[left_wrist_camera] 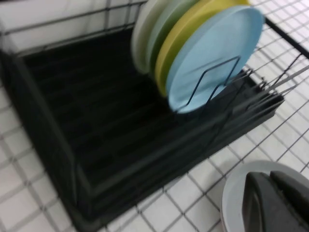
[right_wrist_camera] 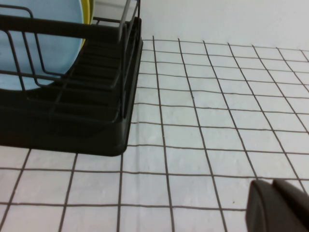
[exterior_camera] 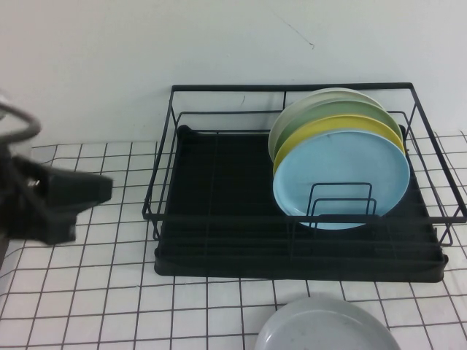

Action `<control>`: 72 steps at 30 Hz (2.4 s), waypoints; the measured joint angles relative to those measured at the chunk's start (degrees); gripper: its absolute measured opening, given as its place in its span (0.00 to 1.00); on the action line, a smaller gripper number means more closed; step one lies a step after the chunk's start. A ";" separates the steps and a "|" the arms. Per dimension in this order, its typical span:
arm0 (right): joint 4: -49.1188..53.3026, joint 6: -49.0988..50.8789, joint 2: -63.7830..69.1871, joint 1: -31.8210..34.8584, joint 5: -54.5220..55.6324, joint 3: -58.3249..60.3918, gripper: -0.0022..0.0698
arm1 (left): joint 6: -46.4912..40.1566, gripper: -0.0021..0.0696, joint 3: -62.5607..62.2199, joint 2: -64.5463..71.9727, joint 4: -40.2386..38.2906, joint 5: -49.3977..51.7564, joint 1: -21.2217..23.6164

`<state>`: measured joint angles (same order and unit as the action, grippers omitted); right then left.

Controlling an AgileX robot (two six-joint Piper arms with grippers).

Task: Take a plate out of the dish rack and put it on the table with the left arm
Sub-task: Grasp the plate from the shelf

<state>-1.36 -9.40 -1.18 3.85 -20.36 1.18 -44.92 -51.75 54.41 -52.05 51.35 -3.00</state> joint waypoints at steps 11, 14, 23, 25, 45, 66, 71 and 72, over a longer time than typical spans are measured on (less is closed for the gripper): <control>0.00 0.00 0.00 0.00 0.00 0.00 0.03 | -14.85 0.02 -25.75 31.17 -1.64 0.95 -13.75; 0.00 0.00 0.00 0.00 0.00 0.00 0.03 | -18.01 0.04 -33.44 38.83 -1.64 2.76 -16.55; 0.00 0.00 0.00 0.00 0.00 0.00 0.03 | -24.67 0.55 -50.65 55.09 -1.21 7.43 -20.20; 0.00 0.00 0.00 0.00 0.00 0.00 0.03 | -27.39 0.59 -52.72 57.10 -0.98 7.43 -20.82; 0.00 0.00 0.00 0.00 0.00 0.00 0.03 | -36.12 0.58 -55.02 64.62 -1.91 3.00 -23.50; 0.00 0.00 0.00 0.00 0.00 0.00 0.03 | -39.88 0.21 -55.16 69.44 -7.01 -0.77 -23.55; 0.00 0.00 0.00 0.00 0.00 0.00 0.03 | -34.46 0.20 -57.57 69.13 -4.82 -0.06 -23.64; 0.00 0.00 0.00 0.00 0.00 0.00 0.03 | -33.03 0.20 -58.26 68.95 -3.77 0.15 -23.79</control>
<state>-1.36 -9.40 -1.18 3.85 -20.36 1.18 -77.95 -110.01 123.35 -55.82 51.50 -26.80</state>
